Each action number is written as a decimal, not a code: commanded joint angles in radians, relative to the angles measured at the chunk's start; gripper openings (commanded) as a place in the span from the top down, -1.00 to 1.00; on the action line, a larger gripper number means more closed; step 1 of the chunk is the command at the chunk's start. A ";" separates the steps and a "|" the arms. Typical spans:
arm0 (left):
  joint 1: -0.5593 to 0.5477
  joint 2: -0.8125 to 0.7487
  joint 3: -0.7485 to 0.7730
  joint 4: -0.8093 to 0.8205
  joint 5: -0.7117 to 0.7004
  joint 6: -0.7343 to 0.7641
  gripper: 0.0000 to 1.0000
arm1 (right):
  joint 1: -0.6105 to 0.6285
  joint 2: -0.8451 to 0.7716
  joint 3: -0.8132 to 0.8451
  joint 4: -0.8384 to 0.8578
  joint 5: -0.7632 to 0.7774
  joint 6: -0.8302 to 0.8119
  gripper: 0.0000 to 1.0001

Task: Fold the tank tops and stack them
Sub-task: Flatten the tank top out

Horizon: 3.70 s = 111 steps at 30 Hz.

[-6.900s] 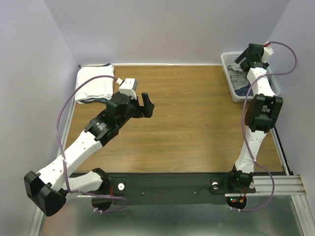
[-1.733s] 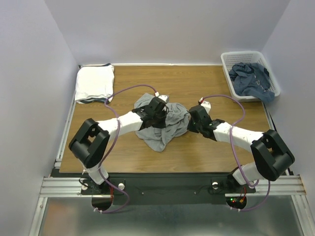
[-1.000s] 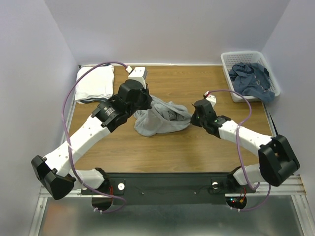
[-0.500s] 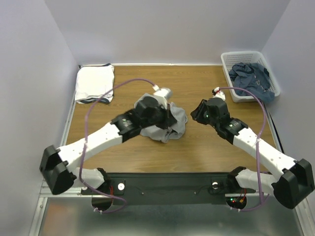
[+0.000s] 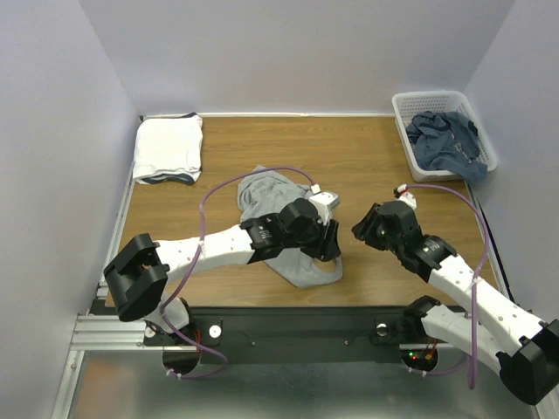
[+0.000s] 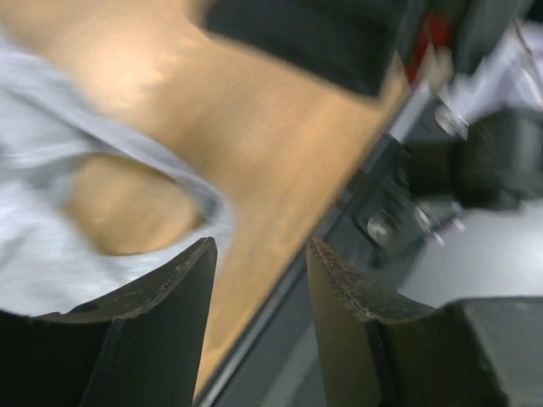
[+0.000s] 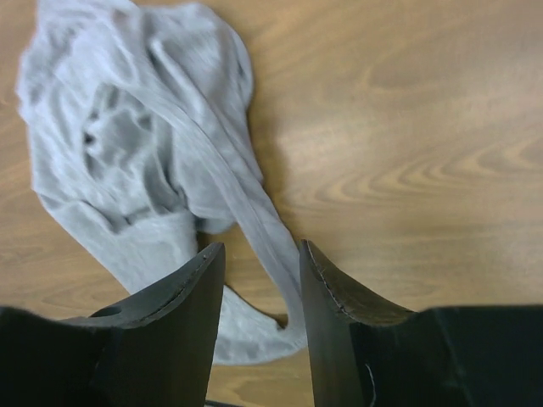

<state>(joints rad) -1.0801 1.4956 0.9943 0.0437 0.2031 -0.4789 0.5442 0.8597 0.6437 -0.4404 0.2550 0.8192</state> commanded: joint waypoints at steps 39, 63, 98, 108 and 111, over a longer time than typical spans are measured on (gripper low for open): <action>0.333 0.477 0.578 -0.232 -0.505 0.137 0.75 | 0.221 0.147 -0.158 0.042 0.047 0.158 0.99; 0.365 -0.003 0.676 -0.403 -0.521 0.168 1.00 | -0.084 0.160 0.353 -0.130 0.262 -0.146 0.99; 0.252 0.426 0.389 -0.082 -0.220 0.010 -0.02 | -0.086 -0.041 -0.095 -0.159 -0.054 0.052 0.99; 0.253 0.497 0.484 -0.111 -0.375 -0.021 -0.14 | -0.086 -0.033 -0.087 -0.158 -0.042 0.049 0.99; 0.252 0.514 0.506 -0.117 -0.401 -0.009 -0.09 | -0.087 -0.037 -0.079 -0.158 -0.036 0.049 0.99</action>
<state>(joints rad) -0.8291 2.0018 1.4433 -0.0677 -0.1173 -0.4892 0.4641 0.8326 0.5407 -0.6209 0.2085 0.8642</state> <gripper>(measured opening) 0.563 0.013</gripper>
